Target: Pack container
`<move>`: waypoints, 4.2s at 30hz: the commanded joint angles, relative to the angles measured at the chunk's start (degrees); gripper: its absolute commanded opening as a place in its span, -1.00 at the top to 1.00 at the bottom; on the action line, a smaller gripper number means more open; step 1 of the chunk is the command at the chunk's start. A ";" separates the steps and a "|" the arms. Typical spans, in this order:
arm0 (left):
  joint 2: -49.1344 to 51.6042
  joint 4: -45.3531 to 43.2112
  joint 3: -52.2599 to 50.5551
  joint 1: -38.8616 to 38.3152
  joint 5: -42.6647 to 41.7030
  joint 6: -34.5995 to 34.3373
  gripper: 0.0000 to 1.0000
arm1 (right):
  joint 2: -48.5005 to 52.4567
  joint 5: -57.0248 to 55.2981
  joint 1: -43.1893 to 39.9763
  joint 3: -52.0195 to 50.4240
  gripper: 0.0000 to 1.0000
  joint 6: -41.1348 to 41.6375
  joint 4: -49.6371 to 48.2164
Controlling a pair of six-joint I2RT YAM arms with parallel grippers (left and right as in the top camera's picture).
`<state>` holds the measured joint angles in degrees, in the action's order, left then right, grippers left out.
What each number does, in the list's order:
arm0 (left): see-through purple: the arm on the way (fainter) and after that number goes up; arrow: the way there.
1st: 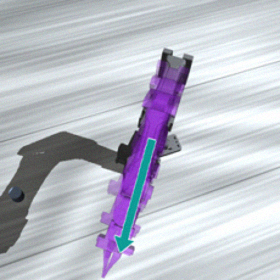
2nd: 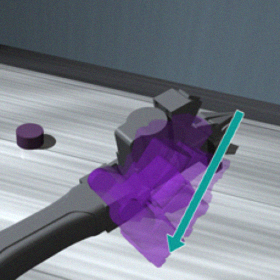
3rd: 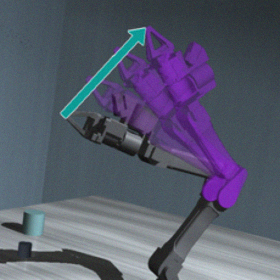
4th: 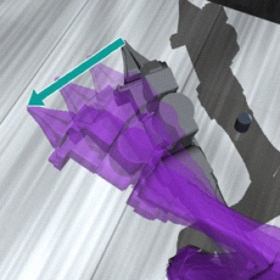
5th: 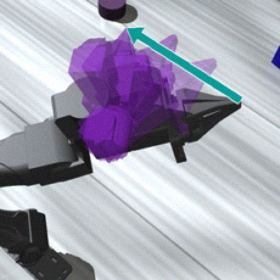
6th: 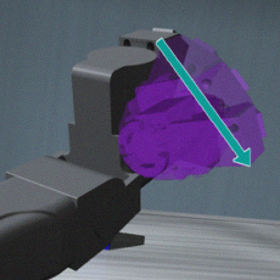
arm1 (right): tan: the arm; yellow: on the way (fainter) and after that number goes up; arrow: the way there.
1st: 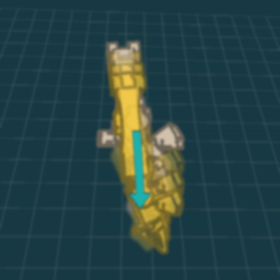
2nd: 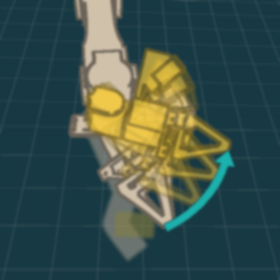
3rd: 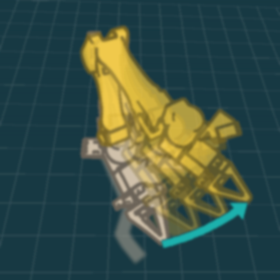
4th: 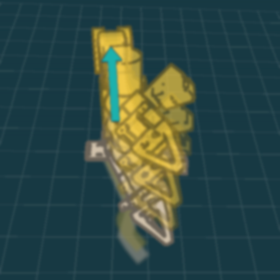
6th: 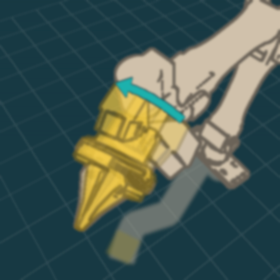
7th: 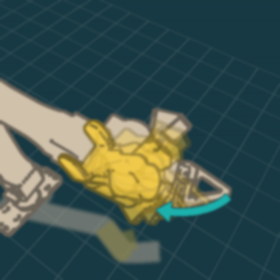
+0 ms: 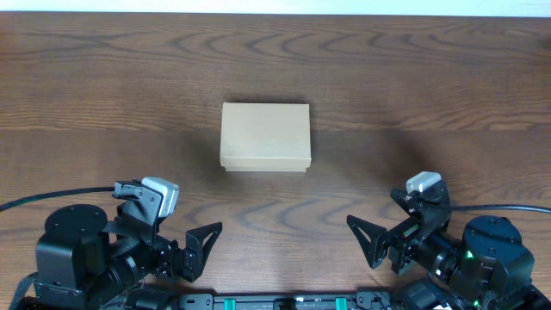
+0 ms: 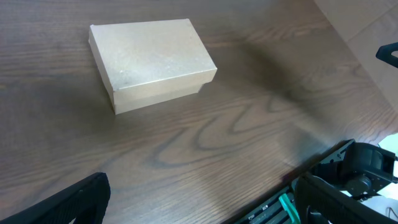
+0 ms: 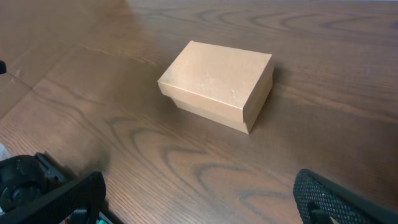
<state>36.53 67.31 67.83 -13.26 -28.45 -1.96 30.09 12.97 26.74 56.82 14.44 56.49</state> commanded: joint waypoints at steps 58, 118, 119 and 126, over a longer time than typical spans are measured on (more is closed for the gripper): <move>-36.28 -51.30 -62.79 7.89 10.64 -6.86 -0.90 | -0.13 -0.76 0.46 -0.33 -0.98 0.52 0.15; -36.28 -51.30 -62.79 7.89 10.64 -6.84 -0.90 | -29.77 -7.63 10.84 -47.56 -0.98 -14.93 -15.56; -36.28 -51.30 -62.79 7.89 10.64 -6.86 -0.90 | -29.77 -7.63 10.84 -47.56 -0.99 -14.93 -15.56; -36.28 -51.30 -62.79 7.89 10.64 -6.86 -0.90 | -29.77 -7.63 10.84 -47.56 -0.98 -14.93 -15.56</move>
<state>0.73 15.81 6.39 -5.10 -17.63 -8.82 0.93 5.72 36.67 9.52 0.56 40.86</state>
